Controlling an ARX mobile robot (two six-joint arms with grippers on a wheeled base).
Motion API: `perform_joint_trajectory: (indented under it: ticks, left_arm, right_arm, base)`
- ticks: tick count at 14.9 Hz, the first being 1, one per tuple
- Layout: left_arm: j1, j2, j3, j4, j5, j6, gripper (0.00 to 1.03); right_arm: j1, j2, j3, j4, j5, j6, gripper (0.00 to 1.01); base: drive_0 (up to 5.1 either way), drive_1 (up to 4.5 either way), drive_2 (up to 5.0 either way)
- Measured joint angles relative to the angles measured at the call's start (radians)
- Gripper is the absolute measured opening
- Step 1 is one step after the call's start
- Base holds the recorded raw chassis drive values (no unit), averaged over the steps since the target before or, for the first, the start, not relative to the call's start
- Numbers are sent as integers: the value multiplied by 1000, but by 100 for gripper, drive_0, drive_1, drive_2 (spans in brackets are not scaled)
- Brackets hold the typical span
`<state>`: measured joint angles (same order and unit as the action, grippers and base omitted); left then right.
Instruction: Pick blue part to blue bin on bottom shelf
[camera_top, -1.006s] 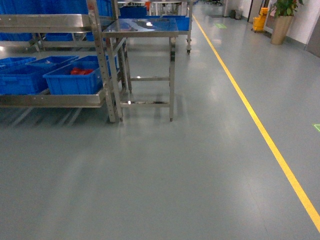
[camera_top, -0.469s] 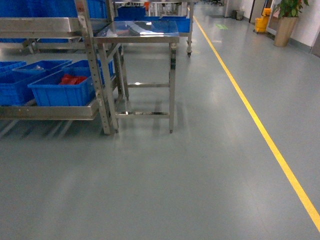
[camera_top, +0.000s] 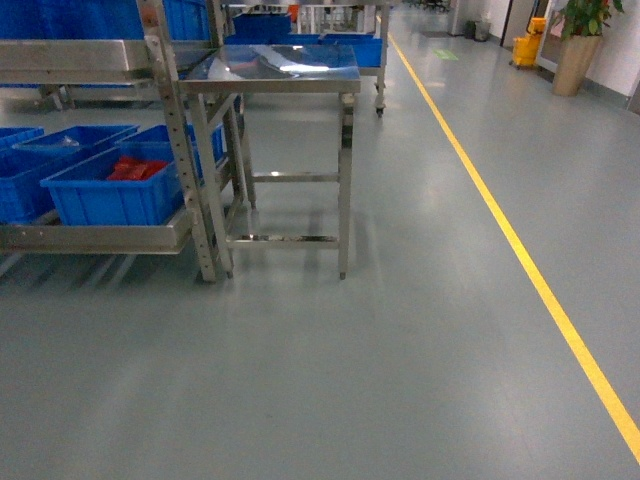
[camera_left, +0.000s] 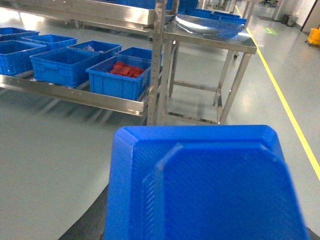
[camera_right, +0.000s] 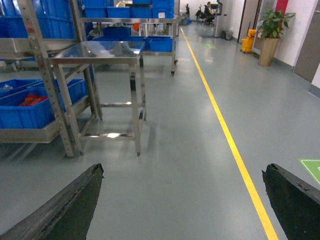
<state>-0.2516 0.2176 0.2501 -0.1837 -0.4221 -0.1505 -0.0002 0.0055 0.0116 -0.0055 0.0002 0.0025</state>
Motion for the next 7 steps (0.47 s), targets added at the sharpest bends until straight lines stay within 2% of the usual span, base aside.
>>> perform_joint_trajectory:
  ticks: [7]
  left_arm:
    - [0,-1,0,-2,0,0,43]
  right_arm:
    - [0,0,0,-2,0,0,98]
  base:
    - [1,420,-419]
